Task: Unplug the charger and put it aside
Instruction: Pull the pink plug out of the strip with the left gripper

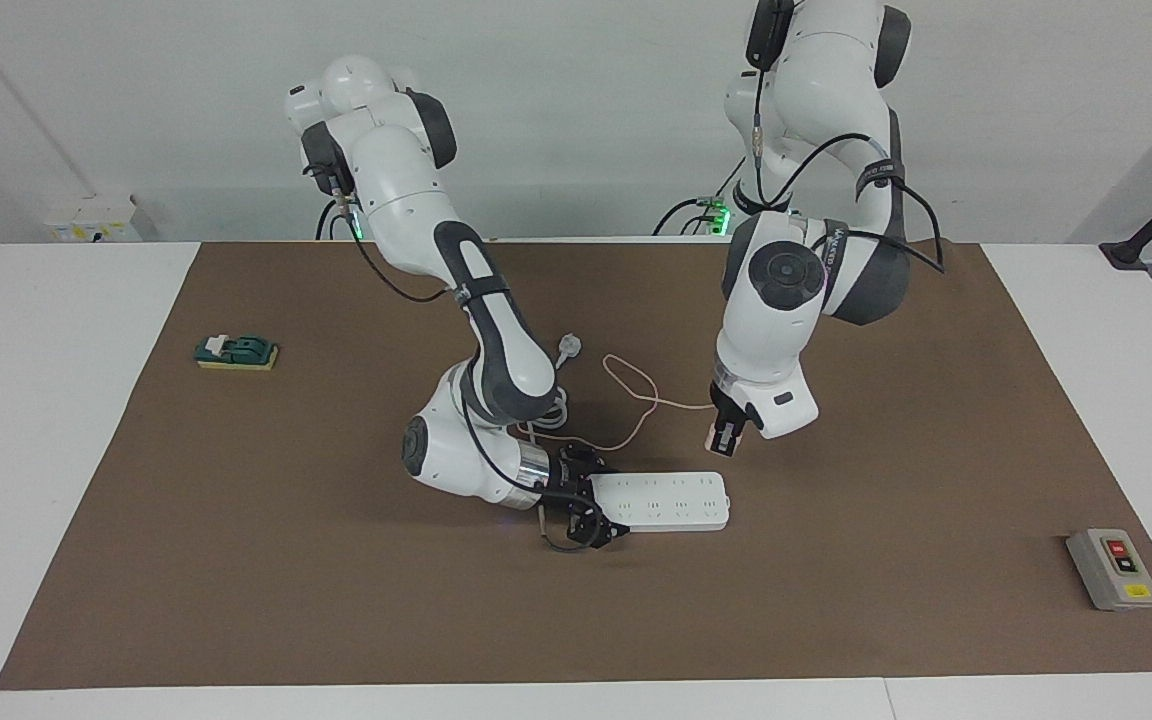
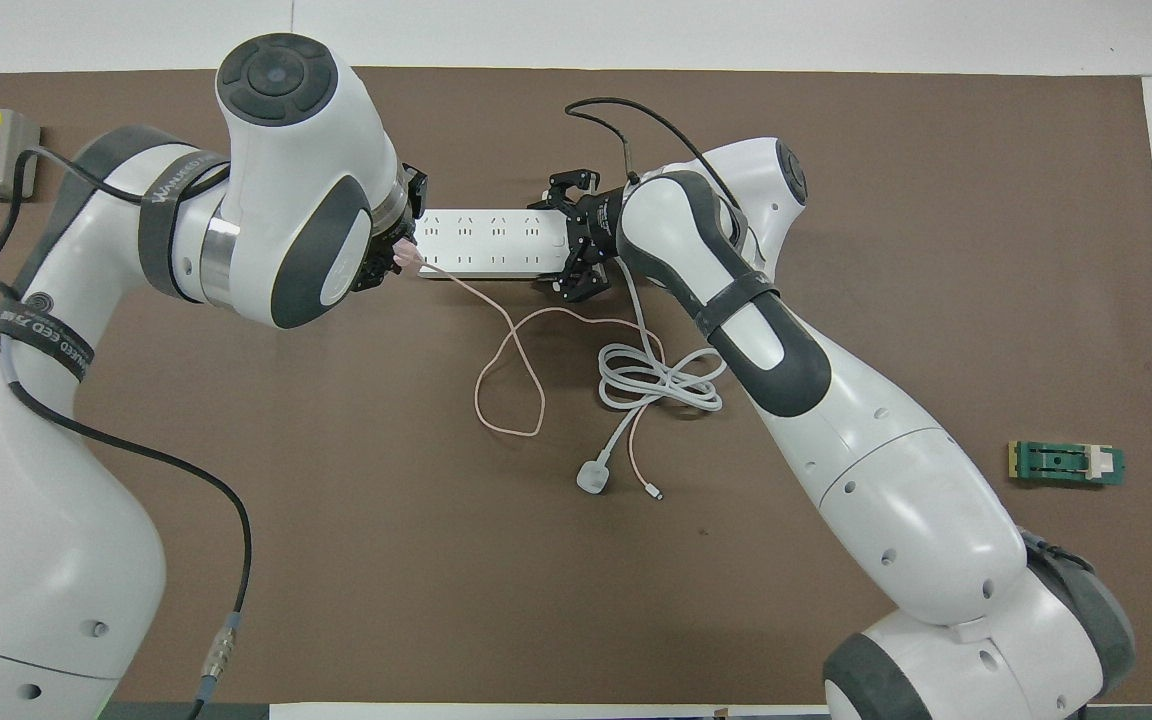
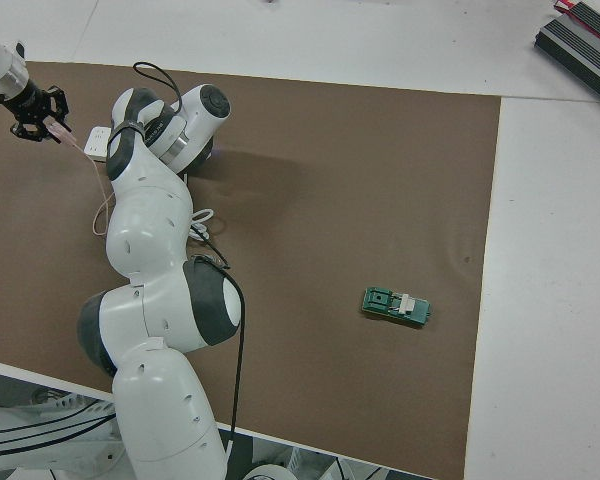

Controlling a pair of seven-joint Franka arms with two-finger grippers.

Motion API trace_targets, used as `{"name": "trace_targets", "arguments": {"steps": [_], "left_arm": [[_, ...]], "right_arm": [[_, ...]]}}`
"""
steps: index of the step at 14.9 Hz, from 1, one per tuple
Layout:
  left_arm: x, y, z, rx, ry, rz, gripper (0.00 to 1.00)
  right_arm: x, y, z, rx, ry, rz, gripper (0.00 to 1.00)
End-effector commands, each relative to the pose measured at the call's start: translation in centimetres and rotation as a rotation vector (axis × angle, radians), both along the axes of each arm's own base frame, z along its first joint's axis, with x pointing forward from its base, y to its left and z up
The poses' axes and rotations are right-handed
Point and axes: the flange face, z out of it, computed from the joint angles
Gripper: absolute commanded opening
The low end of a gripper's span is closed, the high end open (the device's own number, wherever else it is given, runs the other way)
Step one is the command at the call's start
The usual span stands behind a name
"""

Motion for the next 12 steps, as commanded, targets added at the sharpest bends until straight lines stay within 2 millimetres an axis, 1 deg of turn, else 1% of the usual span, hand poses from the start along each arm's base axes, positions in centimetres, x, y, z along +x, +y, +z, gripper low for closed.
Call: {"name": "trace_targets", "arguments": {"steps": [1,4,6,9,10,12], "left_arm": [[-2.5,2.8,1.3,-0.008,0.038,-0.247,0.00],[-3.6,6.2,1.1,-0.015,0.070,-0.504,0.00],[-3.9,8.5,0.7,-0.024,0.086,-0.648,0.00],[-4.5,10.4,-0.1,-0.032,0.086,-0.795,0.00],[-4.6,11.1,-0.4,-0.035,0.086,-0.824,0.00],[-5.0,11.7,-0.6,-0.038,0.091,-0.882,0.00]], "right_arm": [[-1.1,1.7,-3.1,-0.060,-0.044,0.043,1.00],[-1.1,1.7,-2.8,-0.057,-0.043,0.044,1.00],[-0.6,1.0,-2.2,-0.053,-0.043,0.041,1.00],[-0.5,0.6,-2.2,-0.053,-0.042,0.040,1.00],[-0.4,0.2,-1.9,-0.051,-0.037,0.045,1.00],[0.1,-1.1,-1.1,-0.036,-0.016,0.055,1.00]]}}
